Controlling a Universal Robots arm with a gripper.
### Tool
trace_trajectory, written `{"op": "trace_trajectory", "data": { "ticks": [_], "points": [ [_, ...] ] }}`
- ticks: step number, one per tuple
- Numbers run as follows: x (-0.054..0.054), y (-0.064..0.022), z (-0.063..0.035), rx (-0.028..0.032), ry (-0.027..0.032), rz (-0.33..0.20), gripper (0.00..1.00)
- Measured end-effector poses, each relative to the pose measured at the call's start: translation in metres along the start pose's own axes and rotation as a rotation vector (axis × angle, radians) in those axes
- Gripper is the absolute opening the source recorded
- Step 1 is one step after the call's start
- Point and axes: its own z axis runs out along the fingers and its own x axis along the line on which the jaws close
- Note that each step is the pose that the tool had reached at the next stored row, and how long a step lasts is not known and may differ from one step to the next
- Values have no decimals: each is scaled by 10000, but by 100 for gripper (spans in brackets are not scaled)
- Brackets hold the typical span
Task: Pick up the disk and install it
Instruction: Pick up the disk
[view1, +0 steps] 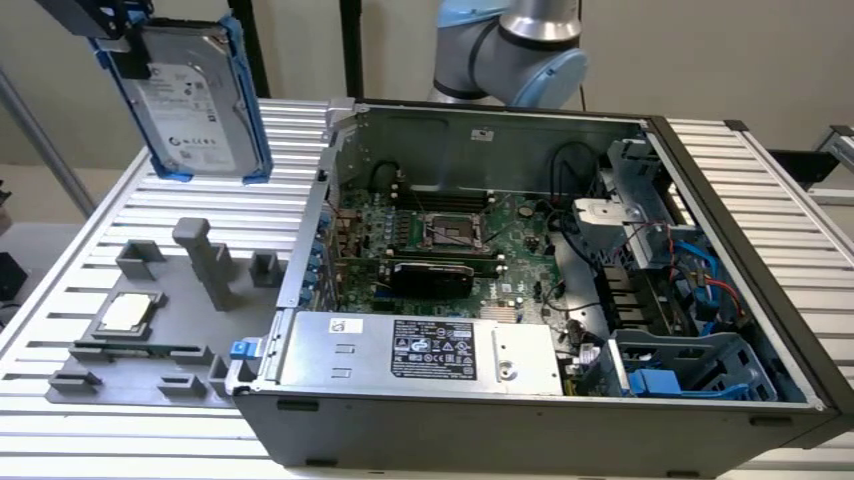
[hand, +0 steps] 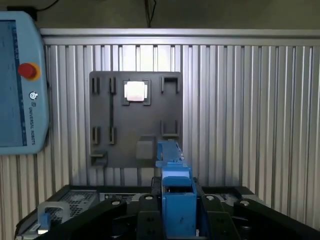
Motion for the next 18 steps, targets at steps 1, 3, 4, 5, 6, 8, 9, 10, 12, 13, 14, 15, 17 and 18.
{"op": "trace_trajectory", "data": {
  "ticks": [1, 3, 4, 5, 6, 8, 9, 10, 12, 13, 14, 15, 17, 18],
  "points": [
    [15, -46, -37, -1, -1, 2, 0],
    [47, -139, -103, -1, -4, 1, 0],
    [63, -184, -130, -1, -6, 0, 0],
    [78, -229, -154, -1, -8, 2, 0],
    [95, -274, -175, -1, -10, 2, 0],
    [128, -364, -213, -1, -15, 1, 0],
    [145, -411, -231, -1, -18, 1, 0],
    [162, -456, -247, -1, -22, 1, 0],
    [196, -546, -275, -2, -27, 1, 0],
    [214, -594, -286, -2, -31, 1, 0],
    [233, -641, -293, 0, -36, 0, 0],
    [250, -683, -299, 1, -40, 0, 0],
    [289, -776, -309, -1, -48, 1, 0],
    [308, -821, -313, -1, -52, 0, 0]
  ]
}}
